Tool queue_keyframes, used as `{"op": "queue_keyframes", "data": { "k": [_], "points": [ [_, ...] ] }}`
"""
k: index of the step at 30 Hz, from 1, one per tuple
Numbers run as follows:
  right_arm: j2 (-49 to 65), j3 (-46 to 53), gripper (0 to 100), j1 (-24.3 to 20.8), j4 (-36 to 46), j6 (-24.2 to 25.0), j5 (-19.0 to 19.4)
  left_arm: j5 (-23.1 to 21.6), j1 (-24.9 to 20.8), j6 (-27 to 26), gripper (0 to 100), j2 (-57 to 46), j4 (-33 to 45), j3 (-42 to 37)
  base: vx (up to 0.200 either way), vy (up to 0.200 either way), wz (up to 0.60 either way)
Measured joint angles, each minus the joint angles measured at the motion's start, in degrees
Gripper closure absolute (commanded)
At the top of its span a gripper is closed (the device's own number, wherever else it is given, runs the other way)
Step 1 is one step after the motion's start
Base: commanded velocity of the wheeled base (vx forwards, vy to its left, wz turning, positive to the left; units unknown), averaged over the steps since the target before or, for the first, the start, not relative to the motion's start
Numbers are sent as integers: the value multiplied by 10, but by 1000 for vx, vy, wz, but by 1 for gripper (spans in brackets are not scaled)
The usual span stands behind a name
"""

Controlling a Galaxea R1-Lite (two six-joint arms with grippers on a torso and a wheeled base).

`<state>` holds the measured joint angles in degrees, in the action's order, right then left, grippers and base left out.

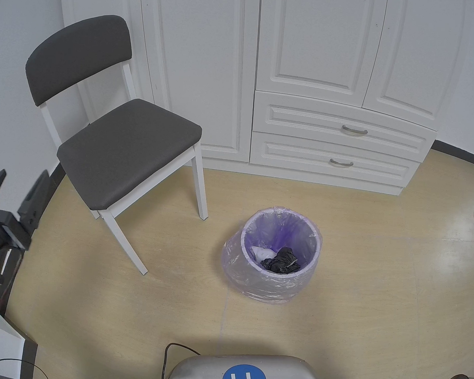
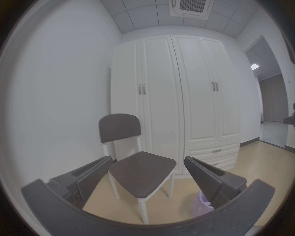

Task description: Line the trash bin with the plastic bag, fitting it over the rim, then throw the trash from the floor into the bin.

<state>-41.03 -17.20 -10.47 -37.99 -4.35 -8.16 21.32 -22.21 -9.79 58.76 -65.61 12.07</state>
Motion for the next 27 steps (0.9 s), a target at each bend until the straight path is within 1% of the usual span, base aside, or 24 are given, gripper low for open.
{"op": "queue_keyframes", "data": {
  "k": [2, 6, 10, 18, 22, 27],
  "points": [
    [47, -6, 0, 8, 27, 5, -1, 0, 17, -2, 0, -40, 29, 2, 0, 0, 0],
    [132, -16, 0, 41, 70, 21, 0, -1, 52, -5, 0, -115, 84, 7, 0, 0, 0],
    [201, -21, 0, 66, 107, 35, 1, -2, 80, -7, 0, -177, 121, 16, 0, 0, 0],
    [315, -30, 0, 82, 180, 57, 2, -3, 118, -7, 0, -278, 188, 30, 0, 0, 0],
    [353, -40, 0, 89, 192, 74, 4, -3, 139, -5, 0, -325, 224, 44, 0, 0, 0],
    [383, -55, 0, 97, 195, 79, 13, -3, 159, -4, 0, -374, 255, 58, 0, 0, 0]
  ]
}}
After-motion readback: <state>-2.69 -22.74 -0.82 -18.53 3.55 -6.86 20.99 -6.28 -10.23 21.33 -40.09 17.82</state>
